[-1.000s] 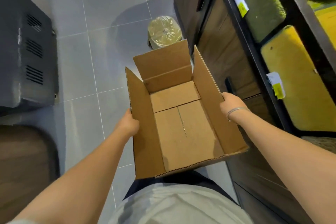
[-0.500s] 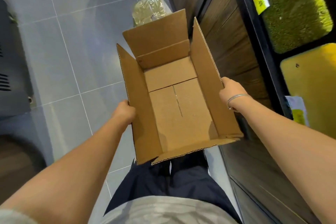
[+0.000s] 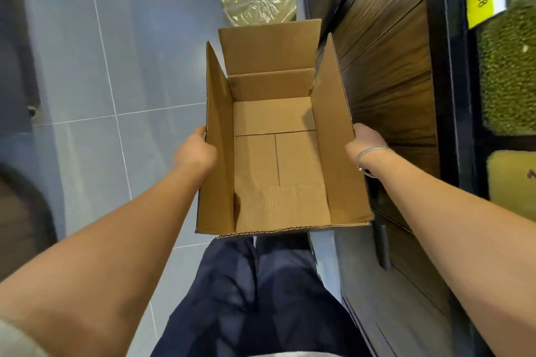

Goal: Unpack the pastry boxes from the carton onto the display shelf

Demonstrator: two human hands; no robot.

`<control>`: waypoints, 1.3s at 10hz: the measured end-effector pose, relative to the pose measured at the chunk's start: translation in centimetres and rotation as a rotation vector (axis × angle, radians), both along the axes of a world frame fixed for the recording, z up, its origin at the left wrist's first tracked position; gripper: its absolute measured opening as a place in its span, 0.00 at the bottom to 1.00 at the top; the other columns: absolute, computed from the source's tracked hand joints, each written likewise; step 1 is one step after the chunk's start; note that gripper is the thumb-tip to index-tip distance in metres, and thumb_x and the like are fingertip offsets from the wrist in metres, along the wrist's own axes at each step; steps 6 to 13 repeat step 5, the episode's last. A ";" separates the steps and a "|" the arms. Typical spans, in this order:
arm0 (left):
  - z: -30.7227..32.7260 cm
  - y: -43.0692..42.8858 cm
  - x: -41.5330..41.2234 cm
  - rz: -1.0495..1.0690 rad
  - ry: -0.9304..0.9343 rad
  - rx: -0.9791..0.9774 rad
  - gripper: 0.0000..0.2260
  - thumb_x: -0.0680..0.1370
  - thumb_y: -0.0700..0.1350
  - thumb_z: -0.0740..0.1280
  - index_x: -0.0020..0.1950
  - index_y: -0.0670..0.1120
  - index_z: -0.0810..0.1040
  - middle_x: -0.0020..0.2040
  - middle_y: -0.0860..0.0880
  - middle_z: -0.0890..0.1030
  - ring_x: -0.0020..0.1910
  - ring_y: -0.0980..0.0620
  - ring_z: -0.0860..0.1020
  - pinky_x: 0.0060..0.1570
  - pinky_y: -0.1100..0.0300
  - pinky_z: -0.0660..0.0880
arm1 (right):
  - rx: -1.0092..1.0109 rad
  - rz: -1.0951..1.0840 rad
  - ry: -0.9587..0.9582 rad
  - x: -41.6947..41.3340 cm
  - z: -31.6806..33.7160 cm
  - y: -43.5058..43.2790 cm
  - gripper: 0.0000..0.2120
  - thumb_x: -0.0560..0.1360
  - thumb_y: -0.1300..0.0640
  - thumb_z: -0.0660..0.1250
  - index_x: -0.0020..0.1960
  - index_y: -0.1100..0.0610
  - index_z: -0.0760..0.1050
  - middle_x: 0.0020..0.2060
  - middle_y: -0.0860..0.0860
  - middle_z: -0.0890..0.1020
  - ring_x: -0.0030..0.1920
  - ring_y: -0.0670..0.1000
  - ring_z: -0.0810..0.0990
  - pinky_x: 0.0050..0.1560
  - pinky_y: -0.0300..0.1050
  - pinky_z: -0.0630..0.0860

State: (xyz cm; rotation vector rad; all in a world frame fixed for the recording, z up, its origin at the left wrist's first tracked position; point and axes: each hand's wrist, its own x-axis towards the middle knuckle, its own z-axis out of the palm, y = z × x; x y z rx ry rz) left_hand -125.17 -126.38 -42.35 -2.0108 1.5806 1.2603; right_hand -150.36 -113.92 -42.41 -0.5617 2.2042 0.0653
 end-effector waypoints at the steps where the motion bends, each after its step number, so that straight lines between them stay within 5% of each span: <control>1: 0.0 -0.2 -1.4 0.056 0.073 0.001 0.26 0.82 0.39 0.56 0.77 0.55 0.53 0.71 0.44 0.71 0.61 0.40 0.76 0.50 0.53 0.76 | -0.115 -0.138 0.044 0.0 -0.1 -0.6 0.26 0.76 0.69 0.56 0.72 0.54 0.60 0.62 0.60 0.75 0.60 0.61 0.75 0.58 0.55 0.74; 2: 0.8 0.0 -3.2 0.059 0.133 0.016 0.28 0.81 0.39 0.58 0.77 0.53 0.50 0.76 0.46 0.61 0.60 0.47 0.75 0.47 0.58 0.75 | -0.207 -0.204 -0.003 0.8 0.5 -1.2 0.26 0.74 0.69 0.54 0.70 0.53 0.61 0.61 0.61 0.75 0.59 0.63 0.75 0.57 0.53 0.72; 3: 2.2 0.1 -4.3 0.089 0.199 0.029 0.26 0.81 0.39 0.59 0.77 0.50 0.54 0.76 0.45 0.62 0.50 0.55 0.76 0.43 0.65 0.71 | -0.174 -0.099 -0.103 2.4 1.1 -1.5 0.26 0.74 0.68 0.54 0.71 0.55 0.61 0.62 0.61 0.74 0.59 0.63 0.75 0.58 0.52 0.72; 4: 3.4 0.5 -4.1 0.112 0.222 0.018 0.23 0.81 0.39 0.58 0.76 0.48 0.58 0.74 0.45 0.65 0.67 0.45 0.70 0.53 0.59 0.69 | -0.112 0.054 -0.155 4.3 1.4 -1.3 0.27 0.75 0.68 0.54 0.73 0.55 0.57 0.60 0.61 0.75 0.58 0.62 0.75 0.58 0.52 0.73; 5: 4.7 0.9 -3.4 0.099 0.199 -0.004 0.23 0.81 0.40 0.58 0.76 0.48 0.58 0.74 0.45 0.65 0.70 0.44 0.68 0.64 0.54 0.68 | -0.044 0.168 -0.164 6.0 1.5 -0.8 0.27 0.75 0.68 0.54 0.72 0.53 0.58 0.55 0.61 0.78 0.54 0.63 0.78 0.56 0.54 0.75; 13: 4.7 0.9 -3.4 0.099 0.199 -0.004 0.23 0.81 0.40 0.58 0.76 0.48 0.58 0.74 0.45 0.65 0.70 0.44 0.68 0.64 0.54 0.68 | -0.044 0.168 -0.164 6.0 1.5 -0.8 0.27 0.75 0.68 0.54 0.72 0.53 0.58 0.55 0.61 0.78 0.54 0.63 0.78 0.56 0.54 0.75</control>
